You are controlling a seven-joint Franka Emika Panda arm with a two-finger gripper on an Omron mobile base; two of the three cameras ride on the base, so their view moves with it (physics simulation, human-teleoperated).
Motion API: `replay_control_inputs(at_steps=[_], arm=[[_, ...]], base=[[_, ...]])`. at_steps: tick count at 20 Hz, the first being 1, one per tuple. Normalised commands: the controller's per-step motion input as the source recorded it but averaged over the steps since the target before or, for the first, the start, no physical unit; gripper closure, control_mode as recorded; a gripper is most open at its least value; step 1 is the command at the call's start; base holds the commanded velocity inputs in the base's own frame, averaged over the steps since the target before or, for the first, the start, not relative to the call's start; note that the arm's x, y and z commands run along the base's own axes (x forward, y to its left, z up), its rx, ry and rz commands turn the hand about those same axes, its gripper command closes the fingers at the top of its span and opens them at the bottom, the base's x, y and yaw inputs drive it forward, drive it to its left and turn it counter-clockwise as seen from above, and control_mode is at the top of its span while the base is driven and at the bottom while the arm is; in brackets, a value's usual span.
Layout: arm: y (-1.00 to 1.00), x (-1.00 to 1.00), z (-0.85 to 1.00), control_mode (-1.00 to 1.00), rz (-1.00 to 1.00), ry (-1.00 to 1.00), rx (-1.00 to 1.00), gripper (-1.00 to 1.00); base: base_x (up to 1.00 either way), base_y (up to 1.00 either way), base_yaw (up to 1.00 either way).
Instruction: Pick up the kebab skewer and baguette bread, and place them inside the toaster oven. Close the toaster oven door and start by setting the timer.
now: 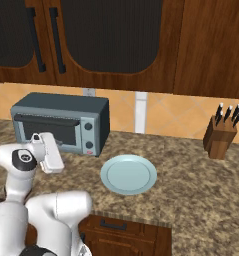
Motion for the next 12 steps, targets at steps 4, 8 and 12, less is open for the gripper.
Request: replay_control_inputs(at_steps=[4, 8, 12], arm=[[-1.0, 0.37, -0.9, -1.0, 0.18, -0.1, 0.0, -1.0], [-1.0, 0.37, -0.87, -1.0, 0.23, -0.09, 0.0, -1.0], [-1.0, 0.14, -0.84, -1.0, 0.27, -0.11, 0.0, -1.0]], base=[[0.0, 0.0, 0.0], [0.0, 0.0, 0.0], [0.0, 0.0, 0.0]])
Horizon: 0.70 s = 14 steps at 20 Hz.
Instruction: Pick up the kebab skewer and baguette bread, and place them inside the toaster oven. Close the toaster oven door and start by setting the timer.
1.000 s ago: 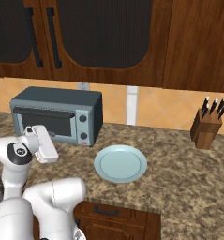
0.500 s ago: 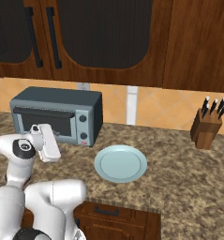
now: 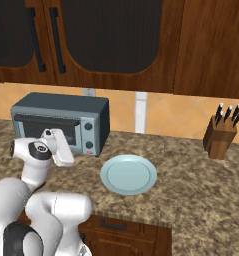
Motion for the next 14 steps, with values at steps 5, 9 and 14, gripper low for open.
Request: replay_control_inputs(at_steps=[5, 9, 14], arm=[[-1.0, 0.01, -0.84, -1.0, 0.28, -0.13, 0.0, -1.0], [-0.96, 0.0, -1.0, -1.0, 0.27, -0.12, 0.0, -1.0], [-0.87, 0.0, -1.0, -1.0, 0.26, -0.12, 0.0, -1.0]], base=[[0.0, 0.0, 0.0], [0.0, 0.0, 0.0], [0.0, 0.0, 0.0]])
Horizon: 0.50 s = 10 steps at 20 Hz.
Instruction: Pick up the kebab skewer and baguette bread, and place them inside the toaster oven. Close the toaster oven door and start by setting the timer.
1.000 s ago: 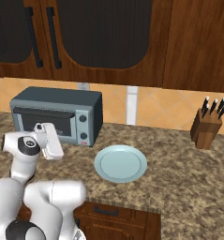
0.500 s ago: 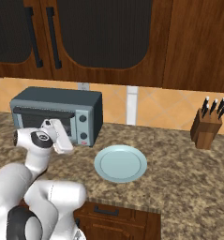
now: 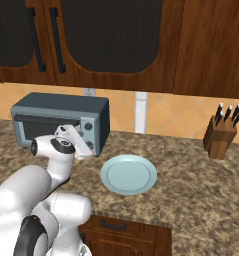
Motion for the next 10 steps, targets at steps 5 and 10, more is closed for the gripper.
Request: replay_control_inputs(at_steps=[5, 10], arm=[[-0.54, 0.0, -1.0, -1.0, 0.25, -0.12, 0.01, -1.0], [-0.23, -0.04, -0.96, -1.0, 0.24, -0.14, 0.07, -1.0]], base=[[0.0, 0.0, 0.0], [0.0, 0.0, 0.0]])
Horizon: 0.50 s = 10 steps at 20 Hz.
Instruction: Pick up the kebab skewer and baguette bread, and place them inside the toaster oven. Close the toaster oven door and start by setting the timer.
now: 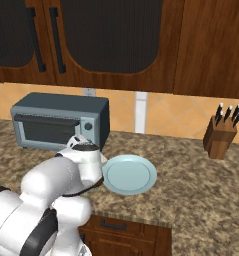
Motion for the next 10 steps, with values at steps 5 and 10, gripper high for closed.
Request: replay_control_inputs(at_steps=[5, 10], arm=[[-0.01, -0.01, -0.45, -1.0, 0.15, -0.18, 0.04, -1.0], [0.17, -0.23, -0.44, -1.0, 0.08, -0.19, 0.0, -1.0]], base=[[0.0, 0.0, 0.0], [0.0, 0.0, 0.0]])
